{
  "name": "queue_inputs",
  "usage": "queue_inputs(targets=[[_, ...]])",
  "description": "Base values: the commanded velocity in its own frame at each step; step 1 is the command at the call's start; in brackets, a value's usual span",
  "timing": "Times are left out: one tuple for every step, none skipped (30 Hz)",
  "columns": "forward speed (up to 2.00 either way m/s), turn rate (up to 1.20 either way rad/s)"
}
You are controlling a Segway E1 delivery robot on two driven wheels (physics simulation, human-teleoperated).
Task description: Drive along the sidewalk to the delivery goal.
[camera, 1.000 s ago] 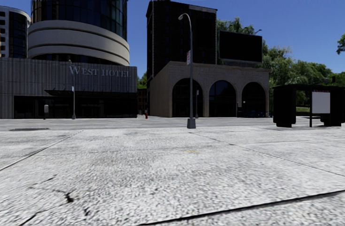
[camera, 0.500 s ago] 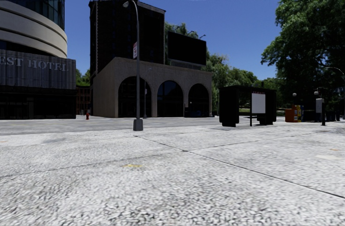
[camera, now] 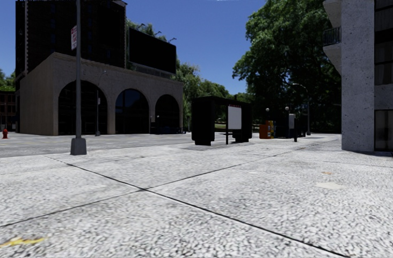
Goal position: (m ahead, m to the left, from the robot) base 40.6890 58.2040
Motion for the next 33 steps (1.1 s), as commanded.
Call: queue_inputs(targets=[[2.0,-0.66],[2.0,-0.66],[2.0,-0.66],[2.0,-0.66],[2.0,-0.66],[2.0,-0.66],[2.0,-0.66],[2.0,-0.66],[2.0,-0.66],[2.0,-0.66],[2.0,-0.66],[2.0,-0.66],[2.0,-0.66],[2.0,-0.66],[2.0,-0.66],[2.0,-0.66],[2.0,-0.64],[2.0,-0.62],[2.0,-0.46],[2.0,-0.46],[2.0,0.0],[2.0,0.0],[2.0,0.0],[2.0,0.0],[2.0,0.0],[2.0,0.0],[2.0,0.0],[2.0,0.0],[2.0,0.0],[2.0,0.0],[2.0,0.0],[2.0,0.0],[2.0,0.0]])
